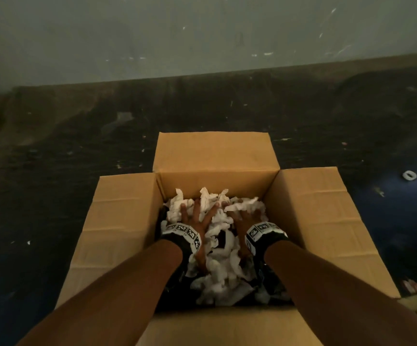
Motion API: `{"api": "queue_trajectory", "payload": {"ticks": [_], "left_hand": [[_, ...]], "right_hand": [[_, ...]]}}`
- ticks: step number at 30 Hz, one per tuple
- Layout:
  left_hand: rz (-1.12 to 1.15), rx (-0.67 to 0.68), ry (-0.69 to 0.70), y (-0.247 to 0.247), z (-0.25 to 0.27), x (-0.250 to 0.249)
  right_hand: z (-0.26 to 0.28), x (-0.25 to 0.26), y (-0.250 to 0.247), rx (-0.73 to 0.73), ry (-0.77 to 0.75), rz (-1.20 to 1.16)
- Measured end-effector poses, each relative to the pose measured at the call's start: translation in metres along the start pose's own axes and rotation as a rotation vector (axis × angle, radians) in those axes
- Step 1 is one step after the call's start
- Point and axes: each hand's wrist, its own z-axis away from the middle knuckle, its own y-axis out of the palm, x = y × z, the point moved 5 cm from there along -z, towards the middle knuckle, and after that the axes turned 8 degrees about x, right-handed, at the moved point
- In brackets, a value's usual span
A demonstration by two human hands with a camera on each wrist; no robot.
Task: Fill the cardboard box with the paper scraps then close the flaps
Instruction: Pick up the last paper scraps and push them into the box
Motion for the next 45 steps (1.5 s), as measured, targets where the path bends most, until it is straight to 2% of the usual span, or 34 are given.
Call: {"api": "queue_trajectory", "payload": {"ticks": [4,8,14,18,23,26,29,32,34,36,41,45], "left_hand": [[0.009,-0.033,0.036,0.005,-0.009,0.003],[-0.003,-0.048,0.075,0.005,-0.022,0.007],[-0.024,-0.01,0.115,-0.024,0.025,0.003],[-0.058,-0.102,0.144,-0.05,0.039,-0.002],[-0.088,-0.148,0.108,-0.072,0.064,-0.017],[-0.137,-0.113,0.055,-0.056,0.06,-0.021],[-0.174,-0.094,0.013,-0.022,0.023,-0.009],[-0.161,-0.04,-0.022,0.006,-0.013,-0.001],[-0.217,-0.079,-0.054,0.006,0.001,-0.01],[-0.221,-0.056,-0.054,-0.003,0.02,-0.016],[-0.02,-0.05,-0.079,-0.034,0.071,-0.023],[0.064,-0.12,-0.035,-0.049,0.103,-0.037]], "right_hand": [[-0.027,0.0,0.001,0.022,-0.015,-0.11],[-0.03,-0.003,0.002,0.026,0.0,-0.07],[-0.002,-0.012,-0.015,-0.023,-0.03,-0.001],[0.022,-0.01,-0.035,-0.112,-0.063,0.069],[0.043,-0.002,-0.058,-0.085,-0.049,0.062],[0.041,0.007,-0.044,-0.075,-0.037,0.126],[0.019,0.005,-0.015,-0.108,0.012,0.258],[0.005,0.009,-0.003,-0.042,0.04,0.218],[0.004,0.015,-0.004,0.009,0.005,0.227],[0.008,0.018,-0.005,0.035,-0.029,0.26],[0.031,0.005,-0.018,-0.09,-0.074,0.216],[0.062,0.005,-0.035,-0.205,-0.246,0.162]]}}
